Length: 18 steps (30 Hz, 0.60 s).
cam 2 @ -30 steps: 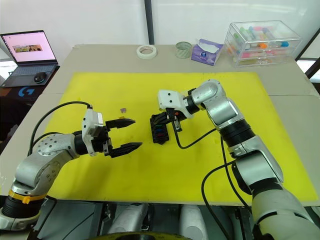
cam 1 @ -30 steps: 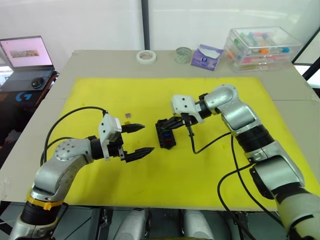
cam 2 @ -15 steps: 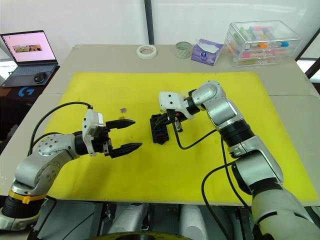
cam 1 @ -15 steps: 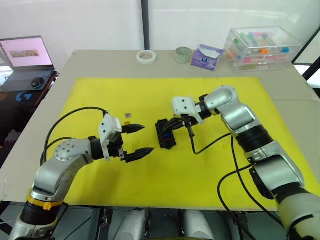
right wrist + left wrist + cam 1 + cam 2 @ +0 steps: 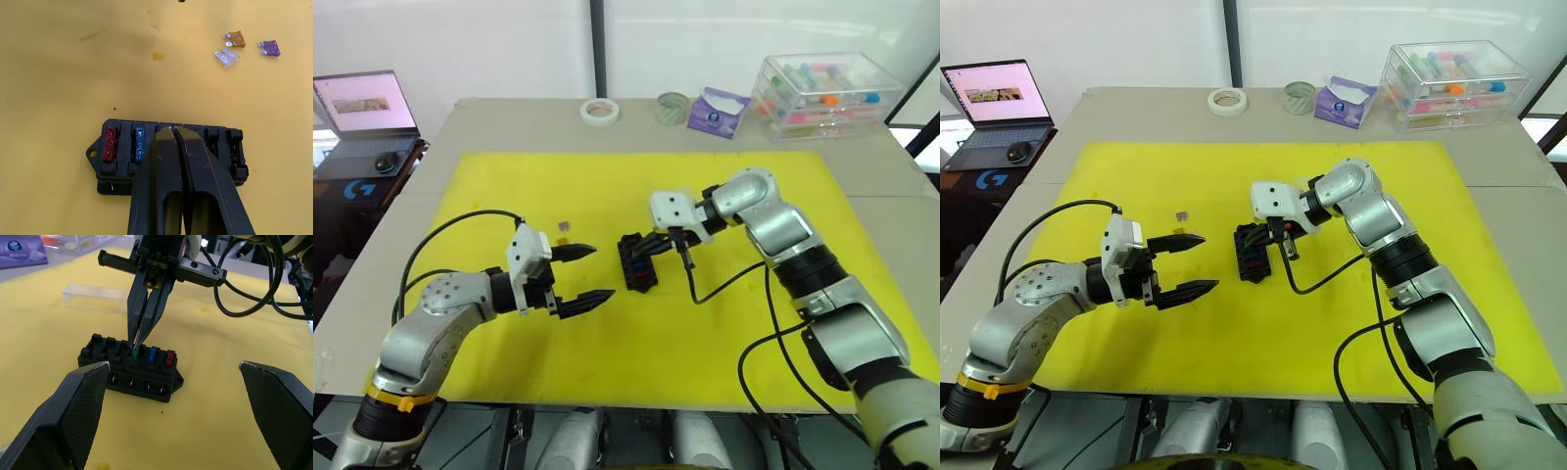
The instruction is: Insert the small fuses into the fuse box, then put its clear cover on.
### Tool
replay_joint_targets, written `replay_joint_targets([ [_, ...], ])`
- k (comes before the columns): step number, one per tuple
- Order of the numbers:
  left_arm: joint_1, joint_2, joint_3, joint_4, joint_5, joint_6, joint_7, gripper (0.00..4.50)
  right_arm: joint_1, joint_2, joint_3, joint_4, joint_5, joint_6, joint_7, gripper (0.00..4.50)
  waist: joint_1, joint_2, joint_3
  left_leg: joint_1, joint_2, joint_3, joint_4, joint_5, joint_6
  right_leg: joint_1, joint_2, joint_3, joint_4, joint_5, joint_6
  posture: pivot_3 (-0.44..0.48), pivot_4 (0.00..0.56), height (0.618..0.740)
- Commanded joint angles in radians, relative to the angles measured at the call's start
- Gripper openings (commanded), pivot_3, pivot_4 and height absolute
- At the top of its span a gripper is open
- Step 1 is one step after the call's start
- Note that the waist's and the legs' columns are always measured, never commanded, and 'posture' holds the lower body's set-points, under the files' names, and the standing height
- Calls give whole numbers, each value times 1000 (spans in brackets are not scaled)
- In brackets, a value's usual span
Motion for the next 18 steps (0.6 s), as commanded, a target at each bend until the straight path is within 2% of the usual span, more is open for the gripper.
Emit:
replay_joint_targets([
  [1,1,9,21,-25,-5,-9,1,4500,3,5,13,7,-26,-19,-1,26,0,0,0,0,0,0,0,0,0,0,0,0,0,0,0,0,150,740],
  [18,10,10,22,-29,-3,-12,3,4500,31,-13,67,-7,-105,-49,-6,26,1,0,0,1,0,0,1,0,0,1,0,0,0,0,0,0,150,740],
])
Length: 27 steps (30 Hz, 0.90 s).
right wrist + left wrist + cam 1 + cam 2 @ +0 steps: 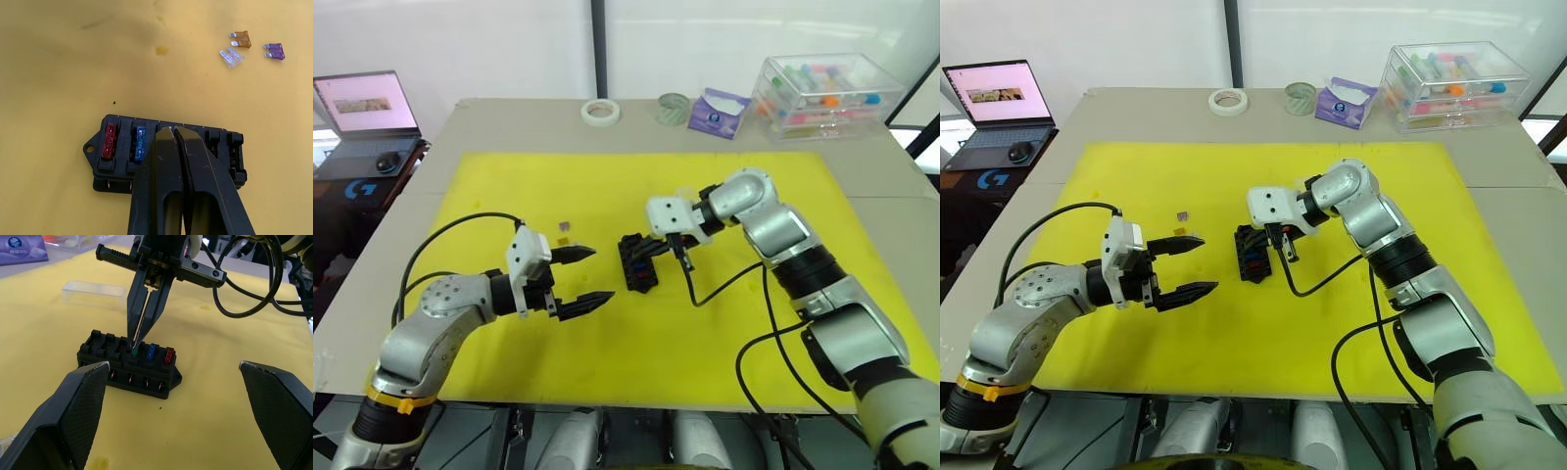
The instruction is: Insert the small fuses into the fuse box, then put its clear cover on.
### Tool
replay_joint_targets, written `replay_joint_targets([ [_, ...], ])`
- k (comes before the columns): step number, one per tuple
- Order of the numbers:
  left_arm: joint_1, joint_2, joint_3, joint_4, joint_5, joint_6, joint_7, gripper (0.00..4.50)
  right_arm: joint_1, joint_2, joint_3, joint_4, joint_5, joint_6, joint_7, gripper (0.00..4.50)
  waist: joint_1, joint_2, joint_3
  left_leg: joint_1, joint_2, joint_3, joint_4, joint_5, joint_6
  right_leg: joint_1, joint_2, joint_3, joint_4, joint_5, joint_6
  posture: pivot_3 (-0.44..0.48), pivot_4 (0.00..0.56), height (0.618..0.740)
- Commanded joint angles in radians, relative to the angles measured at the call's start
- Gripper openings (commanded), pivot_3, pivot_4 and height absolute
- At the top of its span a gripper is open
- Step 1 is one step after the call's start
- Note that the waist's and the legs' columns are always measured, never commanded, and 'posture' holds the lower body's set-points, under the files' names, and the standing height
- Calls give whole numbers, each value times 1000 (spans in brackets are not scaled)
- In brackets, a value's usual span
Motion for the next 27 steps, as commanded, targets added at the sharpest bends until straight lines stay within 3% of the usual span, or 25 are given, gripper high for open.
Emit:
replay_joint_targets([
  [1,-1,10,22,-29,-3,-12,1,4500,32,-13,44,12,-61,-10,-5,26,0,0,0,0,0,0,0,0,0,0,0,0,0,0,0,0,150,740],
  [27,-10,11,19,-14,4,-16,-5,4500,45,-30,46,7,-82,-28,-13,26,2,0,-1,2,0,-1,0,0,0,2,0,0,0,0,0,0,150,740],
])
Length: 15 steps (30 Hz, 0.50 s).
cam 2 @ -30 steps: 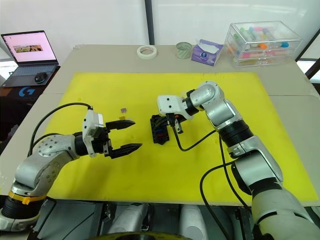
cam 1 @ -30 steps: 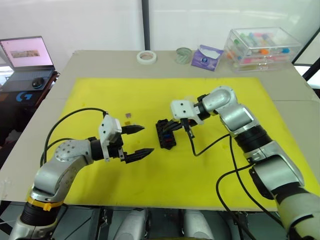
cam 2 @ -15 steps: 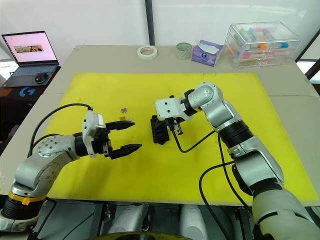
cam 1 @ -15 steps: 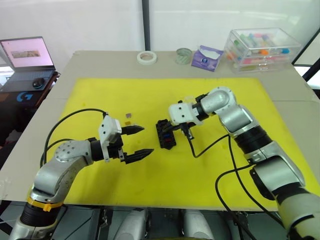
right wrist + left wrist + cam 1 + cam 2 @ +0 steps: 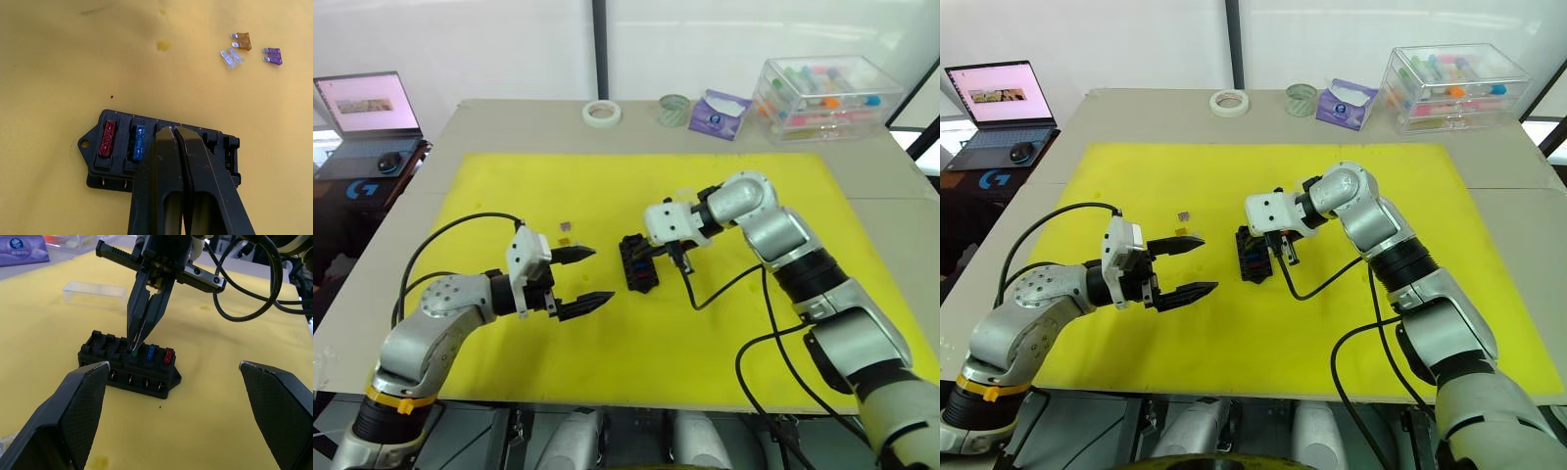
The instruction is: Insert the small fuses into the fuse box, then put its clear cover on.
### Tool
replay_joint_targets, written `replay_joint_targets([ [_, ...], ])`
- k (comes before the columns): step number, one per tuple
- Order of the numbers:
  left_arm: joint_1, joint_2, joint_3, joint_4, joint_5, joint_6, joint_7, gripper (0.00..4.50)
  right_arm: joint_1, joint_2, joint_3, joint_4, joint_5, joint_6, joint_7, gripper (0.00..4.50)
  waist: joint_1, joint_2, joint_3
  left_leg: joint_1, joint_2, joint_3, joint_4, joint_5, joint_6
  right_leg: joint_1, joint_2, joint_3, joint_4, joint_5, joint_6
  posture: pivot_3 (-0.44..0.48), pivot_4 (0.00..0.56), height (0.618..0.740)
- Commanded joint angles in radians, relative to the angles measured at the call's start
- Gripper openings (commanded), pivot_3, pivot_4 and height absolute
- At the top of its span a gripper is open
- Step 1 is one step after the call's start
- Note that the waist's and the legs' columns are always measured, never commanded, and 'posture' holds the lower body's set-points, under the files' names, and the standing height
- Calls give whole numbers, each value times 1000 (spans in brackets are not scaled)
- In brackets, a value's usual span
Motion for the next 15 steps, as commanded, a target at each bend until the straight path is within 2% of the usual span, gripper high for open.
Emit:
replay_joint_targets([
  [1,-12,10,18,-13,3,-16,-3,4500,30,-18,34,31,-46,21,14,26,0,0,0,0,0,0,0,0,0,0,0,0,0,0,0,0,150,740],
  [9,-19,10,15,-6,3,-16,-7,4500,43,-20,34,22,-49,21,8,26,0,0,0,0,0,0,0,0,0,0,0,0,0,0,0,0,150,740],
  [15,-24,11,15,-3,2,-16,-13,4500,34,-8,-15,-17,5,82,10,26,1,0,0,0,0,0,0,0,0,0,0,0,0,0,0,0,150,740],
])
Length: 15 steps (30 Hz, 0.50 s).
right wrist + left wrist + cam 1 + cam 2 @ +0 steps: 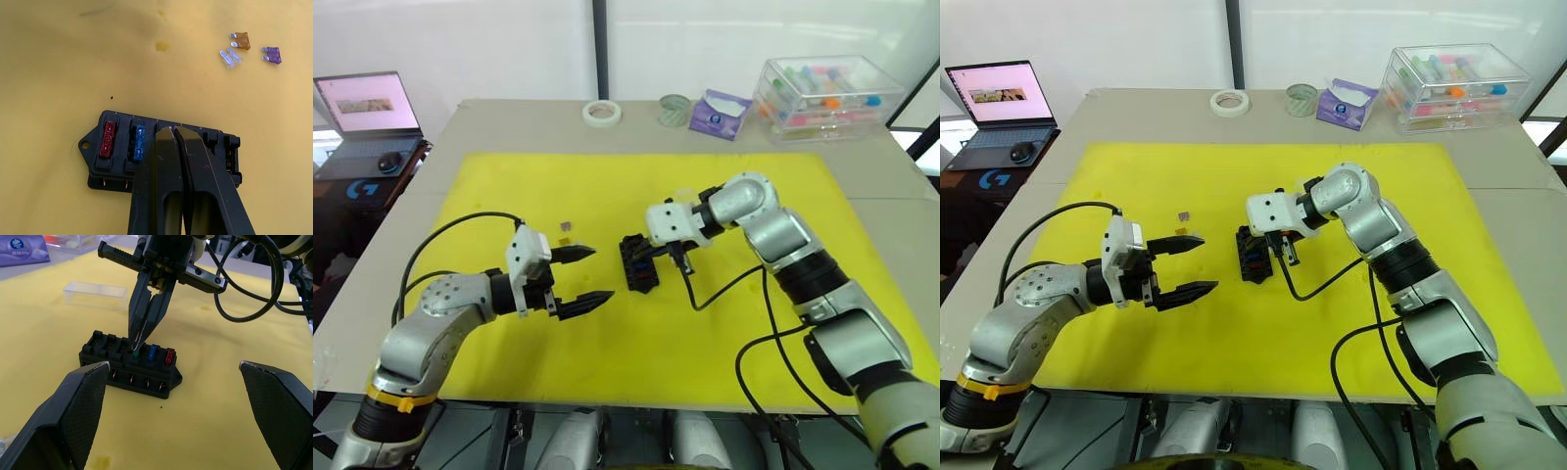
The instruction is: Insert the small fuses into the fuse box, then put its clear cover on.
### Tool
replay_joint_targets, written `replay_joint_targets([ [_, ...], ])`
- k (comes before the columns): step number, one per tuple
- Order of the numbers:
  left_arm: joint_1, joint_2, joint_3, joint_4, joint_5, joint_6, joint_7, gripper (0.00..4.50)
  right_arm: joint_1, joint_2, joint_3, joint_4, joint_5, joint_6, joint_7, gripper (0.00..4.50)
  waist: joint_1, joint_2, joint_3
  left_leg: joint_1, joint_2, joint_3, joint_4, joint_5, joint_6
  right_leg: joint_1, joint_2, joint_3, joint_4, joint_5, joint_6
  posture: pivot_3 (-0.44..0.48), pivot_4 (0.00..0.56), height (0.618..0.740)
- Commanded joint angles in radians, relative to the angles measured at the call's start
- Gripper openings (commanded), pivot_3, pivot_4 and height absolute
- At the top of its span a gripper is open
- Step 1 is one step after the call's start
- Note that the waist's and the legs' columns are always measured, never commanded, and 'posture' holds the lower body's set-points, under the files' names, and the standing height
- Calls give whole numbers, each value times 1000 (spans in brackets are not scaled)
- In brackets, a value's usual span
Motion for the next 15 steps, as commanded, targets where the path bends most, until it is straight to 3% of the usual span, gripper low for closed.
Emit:
replay_joint_targets([
  [1,-16,12,17,-10,1,-16,-9,4500,18,-8,-2,-7,4,56,12,26,0,0,0,0,0,0,0,0,0,0,0,0,0,0,0,0,150,740],
  [15,-31,15,21,11,2,-22,-28,4500,-7,-16,-80,-108,98,196,-4,26,-3,0,0,-2,0,0,-1,0,0,-2,0,0,0,0,0,0,150,740],
])
